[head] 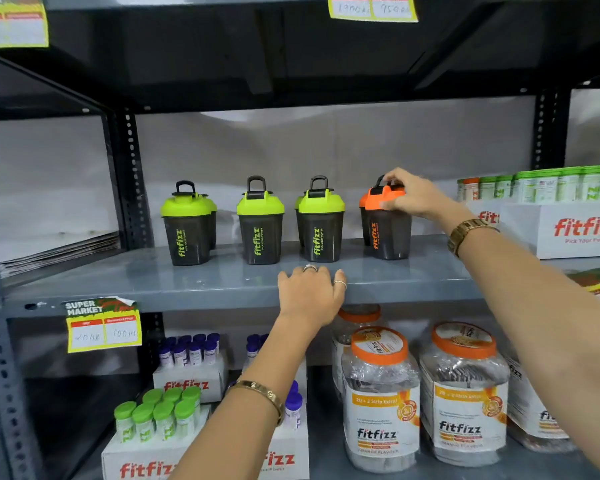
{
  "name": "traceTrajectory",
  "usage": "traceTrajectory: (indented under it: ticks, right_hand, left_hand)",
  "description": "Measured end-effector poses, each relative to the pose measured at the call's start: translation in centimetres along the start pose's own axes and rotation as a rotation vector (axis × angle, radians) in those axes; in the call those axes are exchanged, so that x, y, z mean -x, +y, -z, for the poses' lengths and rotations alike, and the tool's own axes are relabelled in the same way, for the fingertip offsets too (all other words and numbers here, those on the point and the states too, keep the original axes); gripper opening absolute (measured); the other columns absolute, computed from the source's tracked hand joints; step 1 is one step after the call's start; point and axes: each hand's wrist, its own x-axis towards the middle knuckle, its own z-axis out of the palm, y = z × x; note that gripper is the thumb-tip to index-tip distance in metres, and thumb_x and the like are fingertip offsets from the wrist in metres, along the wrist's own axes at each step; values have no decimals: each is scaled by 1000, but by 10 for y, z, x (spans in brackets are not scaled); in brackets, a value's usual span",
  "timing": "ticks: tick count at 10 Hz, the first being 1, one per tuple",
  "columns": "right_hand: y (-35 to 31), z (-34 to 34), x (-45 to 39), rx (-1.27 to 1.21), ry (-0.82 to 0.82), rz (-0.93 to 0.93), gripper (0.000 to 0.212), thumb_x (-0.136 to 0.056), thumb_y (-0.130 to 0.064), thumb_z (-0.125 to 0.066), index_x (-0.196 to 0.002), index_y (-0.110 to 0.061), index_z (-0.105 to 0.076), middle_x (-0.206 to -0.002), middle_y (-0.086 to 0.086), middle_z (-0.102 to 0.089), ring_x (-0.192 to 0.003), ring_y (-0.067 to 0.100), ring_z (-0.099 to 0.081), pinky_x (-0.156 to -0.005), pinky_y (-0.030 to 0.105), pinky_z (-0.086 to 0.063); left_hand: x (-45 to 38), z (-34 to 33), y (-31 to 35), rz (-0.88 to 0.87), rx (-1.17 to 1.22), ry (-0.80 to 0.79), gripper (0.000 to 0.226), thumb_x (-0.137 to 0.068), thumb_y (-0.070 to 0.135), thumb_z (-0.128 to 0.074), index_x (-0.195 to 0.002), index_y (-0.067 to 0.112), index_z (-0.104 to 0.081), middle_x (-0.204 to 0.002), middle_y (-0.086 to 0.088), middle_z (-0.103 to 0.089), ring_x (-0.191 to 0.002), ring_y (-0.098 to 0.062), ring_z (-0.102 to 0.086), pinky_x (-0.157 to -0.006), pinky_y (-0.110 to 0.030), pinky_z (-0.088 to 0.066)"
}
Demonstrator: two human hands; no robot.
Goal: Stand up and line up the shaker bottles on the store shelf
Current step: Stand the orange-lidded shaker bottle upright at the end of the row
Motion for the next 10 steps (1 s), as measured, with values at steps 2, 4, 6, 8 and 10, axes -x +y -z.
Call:
traceTrajectory:
  ticks: [2, 4, 6, 8, 10]
  right_hand:
    - [-12, -15, 2, 214, 263, -33, 62, -81, -47, -61, -133, -20, -41, -134, 20, -40, -124, 42, -37, -94, 50, -42]
    - [-15, -23, 2, 333, 225, -33, 67, -74, -50, -69, -122, -12, -43, -122, 20, -51, -111, 42, -50, -88, 45, -46]
    - [-15, -9, -2, 60, 90, -29, 70, -68, -29, -78, -126, -15, -42, -125, 15, -55, -113, 33, -52, -91, 38, -43]
    - [-13, -3, -2, -206, 26, -55, 65, -70, -4, -76, -127, -14, -46, -118, 6, -52, -118, 29, -50, -90, 29, -39]
    - [-9, 5, -5, -252, -73, -72, 65, -75, 8, -67, -132, -11, -40, -133, 19, -49, -106, 27, -49, -84, 31, -39]
  left_hand:
    - [0, 2, 0, 0, 2, -19, 51, -97, 38, -22, -108, 6, -61, -118, -15, -63, -112, -31, -54, -96, -43, -35]
    - [0, 1, -1, -10, -19, -8, 51, -97, 39, -22, -108, 7, -61, -118, -14, -64, -112, -31, -54, -96, -43, -35]
    - [0, 0, -2, -19, -22, -10, 52, -97, 39, -21, -107, 7, -61, -116, -14, -65, -111, -30, -55, -96, -44, -36]
    - [0, 0, -2, -17, -13, -9, 51, -97, 39, -21, -108, 7, -60, -117, -14, -64, -110, -31, -55, -96, -44, -36]
    - [0, 0, -2, -20, -7, -11, 51, -97, 39, -21, -108, 7, -59, -117, -14, -64, -110, -31, -55, -96, -44, -36]
